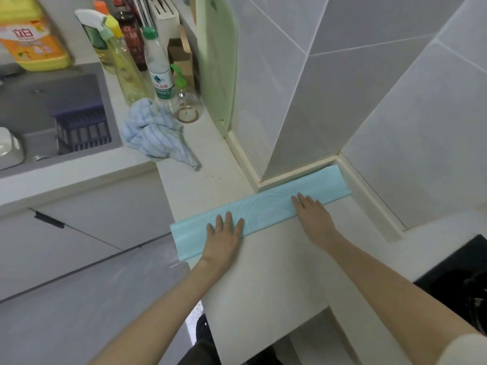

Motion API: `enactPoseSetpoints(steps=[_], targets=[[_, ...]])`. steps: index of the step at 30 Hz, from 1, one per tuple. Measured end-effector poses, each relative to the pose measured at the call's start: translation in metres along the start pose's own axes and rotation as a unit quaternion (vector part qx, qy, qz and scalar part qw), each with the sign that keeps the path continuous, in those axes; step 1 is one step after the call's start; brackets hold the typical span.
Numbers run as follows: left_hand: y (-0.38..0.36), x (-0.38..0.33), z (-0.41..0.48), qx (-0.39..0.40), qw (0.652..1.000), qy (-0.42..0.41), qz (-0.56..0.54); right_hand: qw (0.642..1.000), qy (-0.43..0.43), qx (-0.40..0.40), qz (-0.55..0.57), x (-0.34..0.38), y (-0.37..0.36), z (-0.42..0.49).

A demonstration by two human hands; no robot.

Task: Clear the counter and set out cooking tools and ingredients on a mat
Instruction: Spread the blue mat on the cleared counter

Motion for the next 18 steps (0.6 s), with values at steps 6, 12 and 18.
enactPoseSetpoints(steps=[6, 12, 18], targets=[[-0.002, 0.001, 0.001, 0.009, 1.000, 0.024, 0.010, 0.997, 0.035, 0.018, -0.071, -0.017, 0.003, 0.019], [0.000, -0.008, 0.002, 0.046, 0.996, 0.067, -0.029, 0.995, 0.065, 0.037, -0.072, -0.022, 0.011, 0.023], [0.000, -0.012, 0.001, 0.027, 0.992, 0.100, -0.069, 0.996, 0.086, -0.003, -0.037, -0.025, 0.032, 0.023]])
Point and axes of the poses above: each hand's wrist, its own z-axis towards the middle knuckle, its own y-axis out of the back of the hand, x = y × z, the point moved 2 cm from there along z, towards the middle knuckle, and after that the axes turned 13 degrees about z, right-handed, at the moved point
